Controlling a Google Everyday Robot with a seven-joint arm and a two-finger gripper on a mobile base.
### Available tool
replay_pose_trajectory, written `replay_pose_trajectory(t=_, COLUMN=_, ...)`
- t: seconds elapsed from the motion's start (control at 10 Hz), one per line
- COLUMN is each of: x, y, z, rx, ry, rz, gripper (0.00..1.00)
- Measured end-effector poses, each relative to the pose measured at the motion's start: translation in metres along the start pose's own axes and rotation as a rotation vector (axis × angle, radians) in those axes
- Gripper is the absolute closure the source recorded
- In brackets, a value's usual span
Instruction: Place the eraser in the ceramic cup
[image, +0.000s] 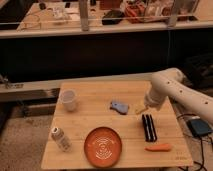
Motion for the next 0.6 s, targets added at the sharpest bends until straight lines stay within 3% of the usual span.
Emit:
replay_pose_trajectory(t=0.5, x=0.006, y=-0.021, z=0.055, rx=0.040, ry=0.048, rz=0.107, gripper=0.22)
replay_pose_trajectory(t=0.6, x=0.005, y=-0.023, z=0.066, rx=0.044, ry=0.053, rz=0.125, gripper=0.30)
